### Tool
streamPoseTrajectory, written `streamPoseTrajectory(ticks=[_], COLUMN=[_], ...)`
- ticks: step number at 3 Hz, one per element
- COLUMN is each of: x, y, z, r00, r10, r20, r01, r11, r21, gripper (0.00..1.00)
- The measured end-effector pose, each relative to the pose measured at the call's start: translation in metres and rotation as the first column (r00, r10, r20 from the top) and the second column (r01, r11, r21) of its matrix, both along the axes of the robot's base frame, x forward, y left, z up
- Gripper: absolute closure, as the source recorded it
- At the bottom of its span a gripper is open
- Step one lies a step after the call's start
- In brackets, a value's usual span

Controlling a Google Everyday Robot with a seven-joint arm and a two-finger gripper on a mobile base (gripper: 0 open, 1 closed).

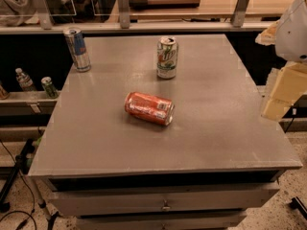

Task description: Place coke can upright

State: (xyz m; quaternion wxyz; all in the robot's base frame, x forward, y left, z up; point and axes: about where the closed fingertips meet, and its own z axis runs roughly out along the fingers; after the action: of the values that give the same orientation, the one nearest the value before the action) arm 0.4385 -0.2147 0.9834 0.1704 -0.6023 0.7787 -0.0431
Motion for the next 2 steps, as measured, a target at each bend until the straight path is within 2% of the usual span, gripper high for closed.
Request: streamPoseTrajectory(ticks=[1, 2], x=[0.0000, 0.0062], y=[0.0000, 0.0099], z=[0.0001, -0.0020], r00=[1.0000, 0.9997], r10=[0.000, -0.017], r20=[0.000, -0.018], r01=[0.000, 0.017], r11=[1.000, 1.000], r21=[0.000, -0.003], gripper=[0.00, 0.00])
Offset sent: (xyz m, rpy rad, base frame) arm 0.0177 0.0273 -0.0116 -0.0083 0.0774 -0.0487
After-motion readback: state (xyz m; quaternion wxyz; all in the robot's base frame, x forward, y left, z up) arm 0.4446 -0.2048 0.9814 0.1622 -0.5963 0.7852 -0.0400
